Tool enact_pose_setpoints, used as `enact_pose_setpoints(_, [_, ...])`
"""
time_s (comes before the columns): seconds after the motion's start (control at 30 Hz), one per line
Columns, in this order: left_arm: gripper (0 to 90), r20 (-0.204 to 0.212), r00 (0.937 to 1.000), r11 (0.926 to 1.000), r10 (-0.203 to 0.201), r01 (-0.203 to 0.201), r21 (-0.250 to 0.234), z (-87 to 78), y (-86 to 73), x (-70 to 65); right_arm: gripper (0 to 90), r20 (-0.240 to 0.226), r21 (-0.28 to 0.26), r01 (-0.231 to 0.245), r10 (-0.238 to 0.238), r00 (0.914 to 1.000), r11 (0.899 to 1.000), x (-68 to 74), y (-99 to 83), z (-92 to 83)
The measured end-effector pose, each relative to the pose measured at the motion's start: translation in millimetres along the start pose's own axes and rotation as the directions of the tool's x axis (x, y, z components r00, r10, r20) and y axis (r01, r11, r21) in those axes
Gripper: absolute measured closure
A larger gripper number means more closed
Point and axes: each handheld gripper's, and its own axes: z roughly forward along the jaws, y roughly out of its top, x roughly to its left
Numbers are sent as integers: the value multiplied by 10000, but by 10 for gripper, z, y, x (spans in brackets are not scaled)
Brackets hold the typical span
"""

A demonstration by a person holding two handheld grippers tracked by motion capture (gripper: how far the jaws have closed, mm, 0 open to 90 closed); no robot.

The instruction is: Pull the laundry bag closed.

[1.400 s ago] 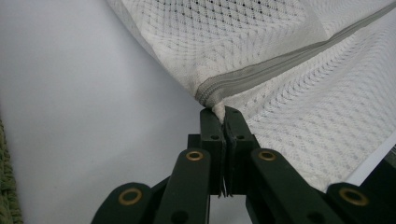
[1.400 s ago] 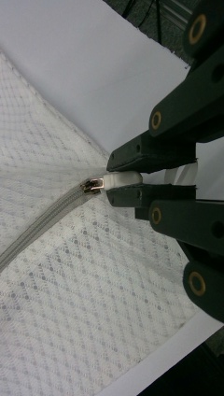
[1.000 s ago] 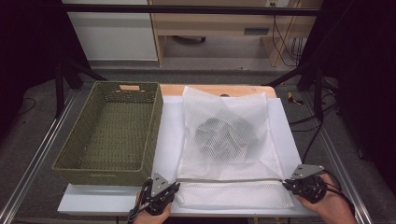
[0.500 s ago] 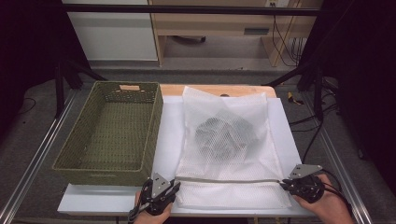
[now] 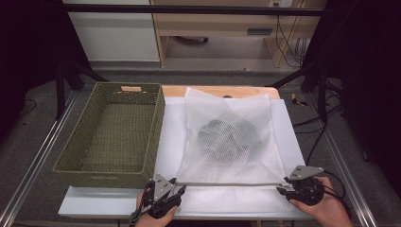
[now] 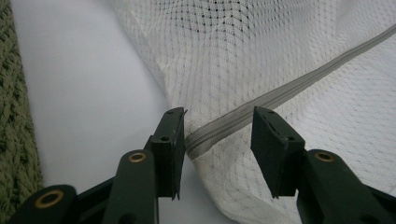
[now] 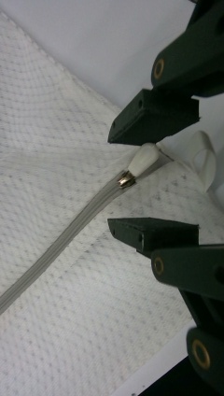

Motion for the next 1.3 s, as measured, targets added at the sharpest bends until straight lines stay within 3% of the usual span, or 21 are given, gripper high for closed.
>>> enact_pose_setpoints(0.17, [444, 41, 10000, 9997, -31, 32, -256, -4, 13, 16, 388, 99, -323, -129, 132, 9999, 9994, 40, 64, 6])
enact_pose_setpoints(0.2, [390, 116, 9999, 9996, -13, 16, -284, -4, 20, 25, 313, 333, -493, -153, 170, 9993, 9987, 53, 94, 17])
enact_pose_setpoints(0.27, [367, 190, 9997, 9993, -124, 130, -352, 3, 27, 22, 279, 479, -552, -173, 200, 9987, 9983, 57, 104, 22])
enact_pose_setpoints(0.3, [311, 212, 9996, 9990, -162, 170, -412, 7, 30, 20, 183, 880, -748, -162, 228, 9959, 9971, 64, 137, 36])
enact_pose_setpoints(0.37, [287, 323, 9993, 9988, -183, 197, -449, 11, 40, 22, 148, 1038, -859, -150, 239, 9943, 9962, 69, 146, 41])
enact_pose_setpoints(0.4, [225, 350, 9992, 9987, -182, 199, -470, 14, 46, 19, 72, 1250, -1098, -267, 405, 9913, 9936, 80, 176, 51])
enact_pose_setpoints(0.43, [225, 377, 9991, 9986, -172, 191, -503, 16, 50, 16, 72, 1250, -1098, -267, 405, 9913, 9936, 80, 176, 51])
enact_pose_setpoints(0.5, [151, 488, 9987, 9978, -178, 208, -630, 17, 65, 5, 64, 1522, -1542, -599, 836, 9848, 9862, 97, 225, 46])
enact_pose_setpoints(0.67, [69, 798, 9965, 9947, -254, 331, -970, -15, 128, -22, 63, 1377, -2565, -1478, 1874, 9726, 9552, 117, 341, 5])
enact_pose_setpoints(0.7, [69, 896, 9957, 9940, -237, 330, -1045, -26, 149, -27, 63, 1377, -2565, -1478, 1874, 9726, 9552, 117, 341, 5])
enact_pose_setpoints(0.73, [67, 940, 9952, 9927, -267, 375, -1149, -39, 181, -39, 63, 1362, -2788, -1581, 2020, 9699, 9472, 129, 365, -6])
enact_pose_setpoints(0.77, [62, 1061, 9943, 9916, -140, 275, -1263, -54, 236, -57, 62, 1340, -3242, -1638, 2166, 9670, 9317, 148, 416, -26])
enact_pose_setpoints(0.83, [62, 1062, 9943, 9916, -3, 140, -1283, -60, 275, -68, 62, 1371, -3384, -1607, 2176, 9664, 9272, 152, 430, -29])
enact_pose_setpoints(0.93, [61, 1227, 9924, 9898, 30, 145, -1416, -52, 401, -82, 59, 1502, -3797, -1625, 2340, 9606, 9107, 145, 472, -27])
enact_pose_setpoints(0.97, [61, 1256, 9920, 9894, 95, 88, -1446, -43, 442, -81, 59, 1478, -4070, -1842, 2635, 9533, 8947, 124, 489, -23])
enact_pose_setpoints(1.0, [61, 1252, 9920, 9892, 152, 33, -1463, -30, 481, -76, 59, 1478, -4070, -1842, 2635, 9533, 8947, 124, 489, -23])
enact_pose_setpoints(1.1, [61, 1314, 9912, 9877, 133, 74, -1559, 51, 604, -52, 60, 1465, -4246, -2131, 2990, 9429, 8800, 64, 498, -10])
enact_pose_setpoints(1.3, [48, 1243, 9921, 9844, 195, 28, -1761, 218, 766, 58, 73, 1511, -4482, -2747, 3749, 9147, 8507, -90, 454, 27])
